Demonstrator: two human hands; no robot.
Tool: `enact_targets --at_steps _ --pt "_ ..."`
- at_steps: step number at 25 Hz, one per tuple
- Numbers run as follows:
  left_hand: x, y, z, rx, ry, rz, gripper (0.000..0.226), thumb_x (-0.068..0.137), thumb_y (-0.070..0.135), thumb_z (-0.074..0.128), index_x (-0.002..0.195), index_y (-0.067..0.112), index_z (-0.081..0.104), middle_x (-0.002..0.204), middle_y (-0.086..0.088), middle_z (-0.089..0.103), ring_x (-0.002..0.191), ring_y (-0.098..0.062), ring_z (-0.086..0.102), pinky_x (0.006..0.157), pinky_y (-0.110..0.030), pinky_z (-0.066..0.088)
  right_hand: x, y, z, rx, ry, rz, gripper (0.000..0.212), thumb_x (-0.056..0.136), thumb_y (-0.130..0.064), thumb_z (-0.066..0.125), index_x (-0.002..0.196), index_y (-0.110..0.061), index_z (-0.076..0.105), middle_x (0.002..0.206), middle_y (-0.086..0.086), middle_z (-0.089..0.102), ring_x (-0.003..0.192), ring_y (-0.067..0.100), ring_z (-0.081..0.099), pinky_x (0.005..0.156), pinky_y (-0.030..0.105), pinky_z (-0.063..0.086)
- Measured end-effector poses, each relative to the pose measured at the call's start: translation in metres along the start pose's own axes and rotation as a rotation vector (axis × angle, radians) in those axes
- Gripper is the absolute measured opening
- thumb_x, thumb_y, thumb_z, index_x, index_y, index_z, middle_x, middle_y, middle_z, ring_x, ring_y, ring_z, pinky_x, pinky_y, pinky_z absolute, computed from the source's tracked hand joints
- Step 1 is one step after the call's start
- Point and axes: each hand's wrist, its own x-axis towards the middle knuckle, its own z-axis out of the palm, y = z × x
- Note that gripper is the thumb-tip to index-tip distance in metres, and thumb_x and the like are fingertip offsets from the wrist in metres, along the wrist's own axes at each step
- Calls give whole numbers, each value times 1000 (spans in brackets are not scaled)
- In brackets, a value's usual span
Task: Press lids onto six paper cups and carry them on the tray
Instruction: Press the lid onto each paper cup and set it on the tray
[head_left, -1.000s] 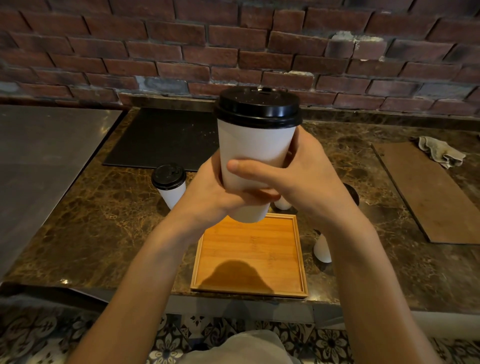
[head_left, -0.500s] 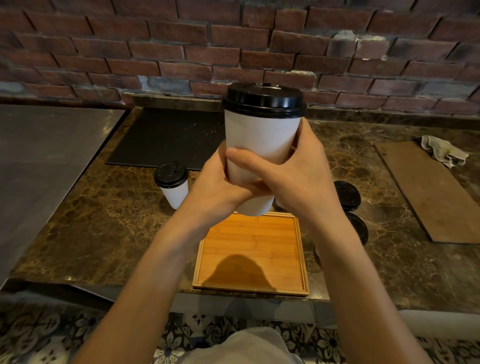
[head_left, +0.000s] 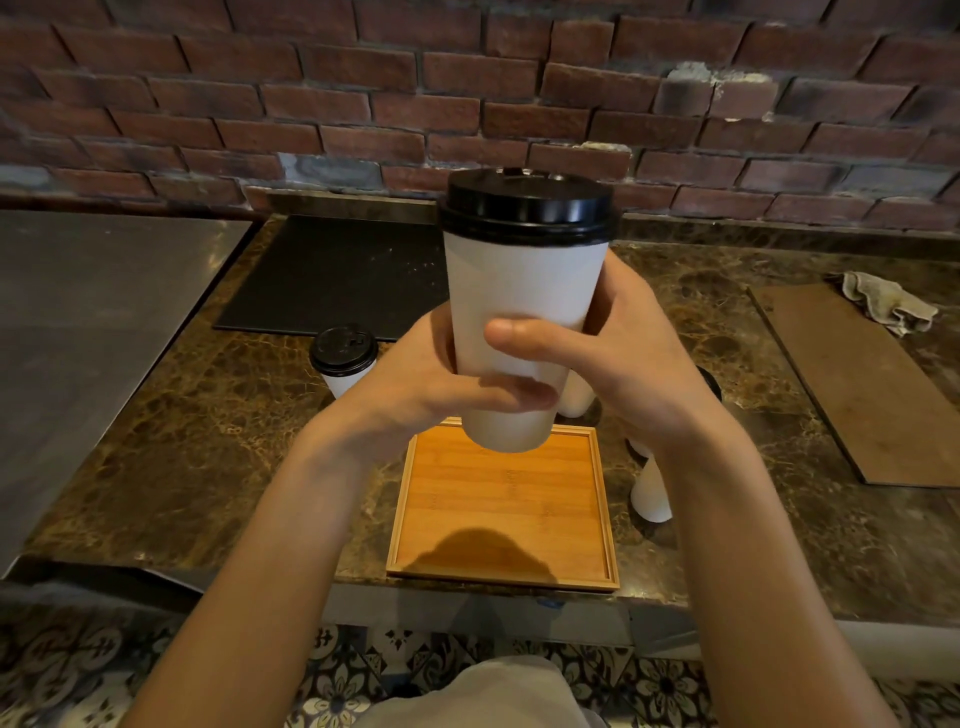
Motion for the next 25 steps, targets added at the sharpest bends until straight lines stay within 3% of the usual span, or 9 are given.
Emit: enact_targets --at_steps 7,11,13,15,20,22,25 --pt "0 -1 3 48 30 28 58 67 -7 70 118 13 54 102 6 69 99 -11 65 77 -20 53 -2 2 5 -57 21 -9 71 66 -33 80 129 -22 50 113 -7 64 103 6 64 78 23 57" --pt "-3 -3 8 40 102 43 62 62 -2 80 119 3 55 105 -5 69 98 -17 66 78 -24 54 -3 -3 8 -121 74 -16 71 65 -41 80 127 -24 51 113 -9 63 103 6 62 80 31 59" --pt "-4 -3 9 42 149 51 70 57 10 81 121 5 54 104 0 69 99 -15 67 78 -24 54 -3 -5 8 -175 97 -19 72 67 -43 83 129 -25 50 115 -10 61 105 5 60 83 32 58" --pt "-2 -3 10 83 214 54 77 57 9 84 127 9 50 111 0 67 104 -14 65 81 -27 55 -4 -5 9 -224 140 -20 75 68 -42 85 132 -25 49 117 -12 60 107 3 58 85 30 57" --pt "4 -10 22 163 407 124 56 72 -8 72 109 28 51 96 17 61 89 16 61 68 -2 46 -6 -1 27 -303 309 -18 88 62 -54 79 136 -23 45 122 -10 58 113 9 55 90 39 53" --pt "4 -12 24 170 420 112 54 75 -6 71 105 34 49 90 22 63 88 17 60 67 -1 46 -6 2 32 -318 351 -29 88 64 -52 81 138 -22 43 124 -9 57 113 9 54 91 40 52" --pt "2 -12 21 166 388 101 53 73 -6 72 111 25 53 90 21 66 89 12 62 68 -4 48 -5 4 32 -318 369 -39 85 65 -53 81 135 -22 45 121 -10 58 111 9 55 89 40 53"
